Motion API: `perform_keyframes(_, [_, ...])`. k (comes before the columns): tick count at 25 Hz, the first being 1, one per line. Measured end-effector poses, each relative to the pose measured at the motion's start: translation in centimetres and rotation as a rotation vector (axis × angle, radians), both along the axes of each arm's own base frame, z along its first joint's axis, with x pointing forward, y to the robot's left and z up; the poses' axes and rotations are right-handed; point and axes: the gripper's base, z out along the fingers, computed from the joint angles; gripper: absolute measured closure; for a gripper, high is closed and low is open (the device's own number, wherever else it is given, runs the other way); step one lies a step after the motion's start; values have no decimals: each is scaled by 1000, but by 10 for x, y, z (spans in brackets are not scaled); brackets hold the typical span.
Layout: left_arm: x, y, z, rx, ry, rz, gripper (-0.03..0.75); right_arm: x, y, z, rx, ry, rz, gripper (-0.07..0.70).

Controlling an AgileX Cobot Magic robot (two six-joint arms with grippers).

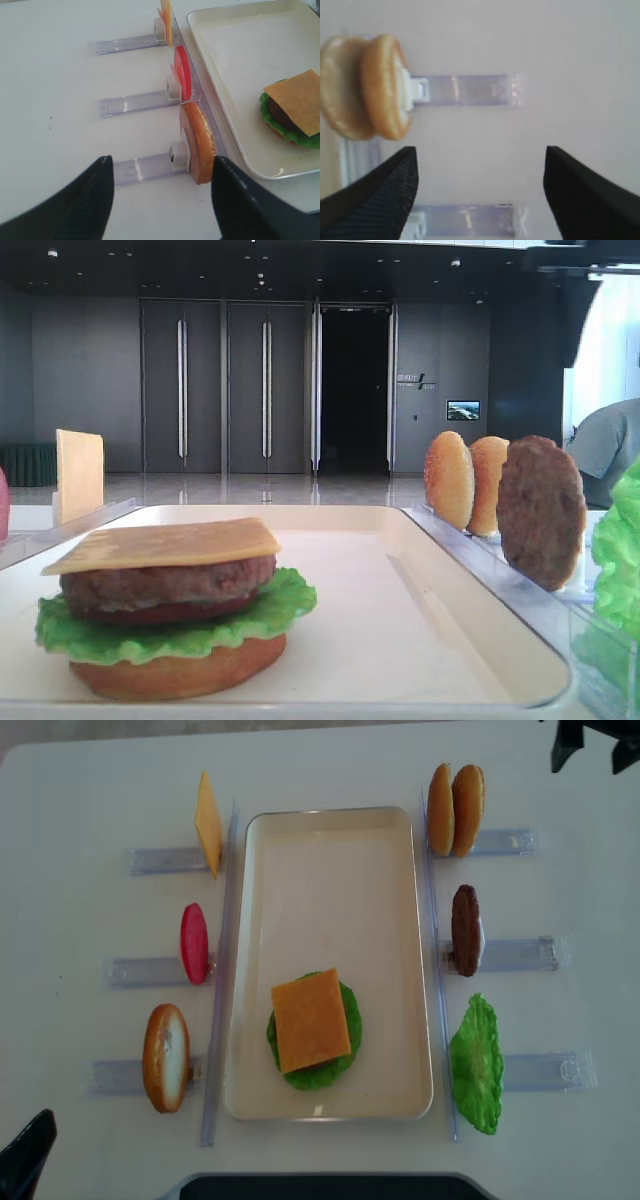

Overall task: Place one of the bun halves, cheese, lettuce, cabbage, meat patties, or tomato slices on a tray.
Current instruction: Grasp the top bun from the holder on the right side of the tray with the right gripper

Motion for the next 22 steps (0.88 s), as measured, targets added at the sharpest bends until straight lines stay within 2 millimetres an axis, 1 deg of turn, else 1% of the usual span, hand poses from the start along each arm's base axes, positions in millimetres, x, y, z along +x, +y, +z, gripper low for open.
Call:
perform_keyframes(3, [0,0,0,0,0,0,244,-2,37,2,20,-43,54,104])
perform_keyframes(6, [0,0,0,0,0,0,244,-3,66,7,39,-66,92,104])
perform_keyframes(10, [0,0,0,0,0,0,244,-5,99,9,57,-75,140,104])
perform_keyframes(12, [0,0,0,0,0,0,244,-5,111,7,61,-68,152,104])
perform_keyframes(15, [0,0,0,0,0,0,244,-3,121,0,58,-38,158,104])
perform_keyframes(22, [0,0,0,0,0,0,244,2,127,-19,74,27,138,116])
